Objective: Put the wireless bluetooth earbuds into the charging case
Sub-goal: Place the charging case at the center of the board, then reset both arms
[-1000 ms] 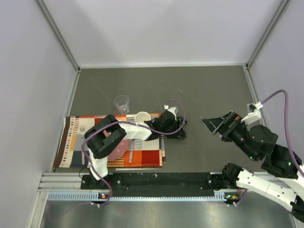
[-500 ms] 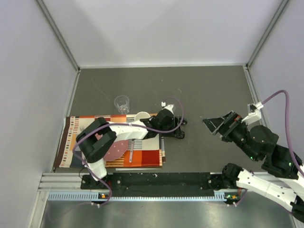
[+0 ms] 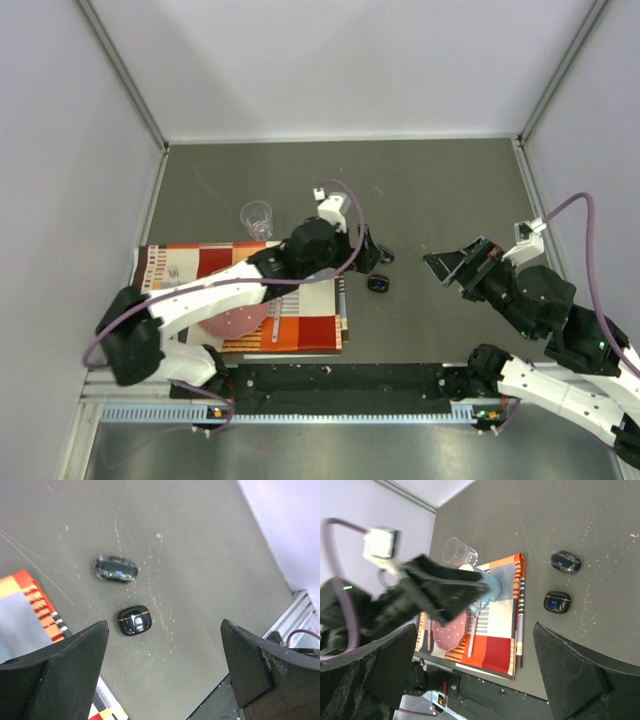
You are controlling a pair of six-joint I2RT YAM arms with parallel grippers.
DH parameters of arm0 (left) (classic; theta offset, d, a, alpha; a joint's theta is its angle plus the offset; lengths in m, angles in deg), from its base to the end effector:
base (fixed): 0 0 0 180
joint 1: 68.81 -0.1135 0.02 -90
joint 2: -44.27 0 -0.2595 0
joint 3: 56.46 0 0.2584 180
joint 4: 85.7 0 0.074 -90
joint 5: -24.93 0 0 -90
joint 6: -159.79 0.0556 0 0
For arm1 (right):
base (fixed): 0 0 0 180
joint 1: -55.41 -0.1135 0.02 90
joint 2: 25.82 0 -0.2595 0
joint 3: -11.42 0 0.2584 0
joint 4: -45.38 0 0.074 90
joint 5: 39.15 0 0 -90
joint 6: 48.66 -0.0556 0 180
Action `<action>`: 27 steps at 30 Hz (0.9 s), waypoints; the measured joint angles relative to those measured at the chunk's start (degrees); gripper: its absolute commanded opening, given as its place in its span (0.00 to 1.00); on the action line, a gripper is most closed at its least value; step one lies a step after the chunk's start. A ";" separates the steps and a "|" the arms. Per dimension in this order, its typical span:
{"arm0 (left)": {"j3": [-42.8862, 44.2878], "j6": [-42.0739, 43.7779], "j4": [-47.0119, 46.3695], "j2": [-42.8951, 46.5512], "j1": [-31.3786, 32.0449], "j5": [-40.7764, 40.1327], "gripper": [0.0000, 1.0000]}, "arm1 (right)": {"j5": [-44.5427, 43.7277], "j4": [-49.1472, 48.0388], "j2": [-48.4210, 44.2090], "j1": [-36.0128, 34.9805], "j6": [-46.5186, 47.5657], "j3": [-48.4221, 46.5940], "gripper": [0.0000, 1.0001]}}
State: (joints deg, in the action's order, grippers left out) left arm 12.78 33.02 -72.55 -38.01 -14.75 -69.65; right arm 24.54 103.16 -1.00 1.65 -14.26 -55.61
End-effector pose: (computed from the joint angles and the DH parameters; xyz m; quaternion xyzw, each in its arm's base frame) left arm 0.2108 -0.2832 0.2552 0.1066 0.8418 -0.3523 0.3949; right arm 0.0761 0.0622 0.3628 0.1501 0.7732 0.3757 0.4884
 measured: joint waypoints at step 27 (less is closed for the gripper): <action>-12.39 9.62 12.66 41.79 0.02 -30.51 0.98 | 23.87 -1.95 22.25 36.17 17.20 0.70 0.99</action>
State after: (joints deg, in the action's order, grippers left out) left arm 0.39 42.64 -59.89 3.78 -14.73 -100.16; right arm 48.41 101.22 21.25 37.82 2.95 -54.91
